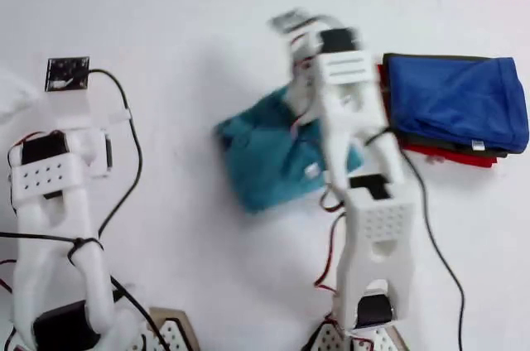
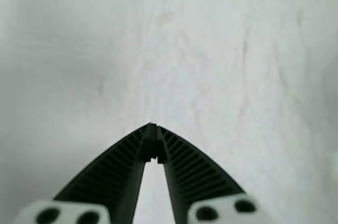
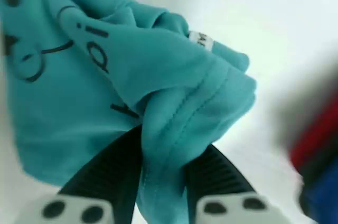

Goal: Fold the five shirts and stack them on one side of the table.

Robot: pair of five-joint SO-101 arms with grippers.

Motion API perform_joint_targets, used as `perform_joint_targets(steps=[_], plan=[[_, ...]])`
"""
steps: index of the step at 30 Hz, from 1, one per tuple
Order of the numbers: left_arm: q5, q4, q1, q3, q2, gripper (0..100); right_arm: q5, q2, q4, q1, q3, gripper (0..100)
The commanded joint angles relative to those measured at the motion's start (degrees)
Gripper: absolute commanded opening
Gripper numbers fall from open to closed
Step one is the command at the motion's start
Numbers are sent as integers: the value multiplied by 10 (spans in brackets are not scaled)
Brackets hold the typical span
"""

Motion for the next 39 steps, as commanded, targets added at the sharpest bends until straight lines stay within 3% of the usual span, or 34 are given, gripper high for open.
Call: perform_joint_targets(steps=[1,14,21,29,39], plan=[[-4,-6,-4,-3,-21,26,24,-95,14,60,-33,19],[-4,-6,-3,-1,-21,26,211,-182,5,210,-39,19],[-2,-5,-2,0,-21,26,236,-182,-94,288,-39,19],[-2,-5,-2,0,-21,26,233,-183,-156,307,-62,19],[-1,-9,-2,0,-20,26,234,-185,-73,263,-236,19]])
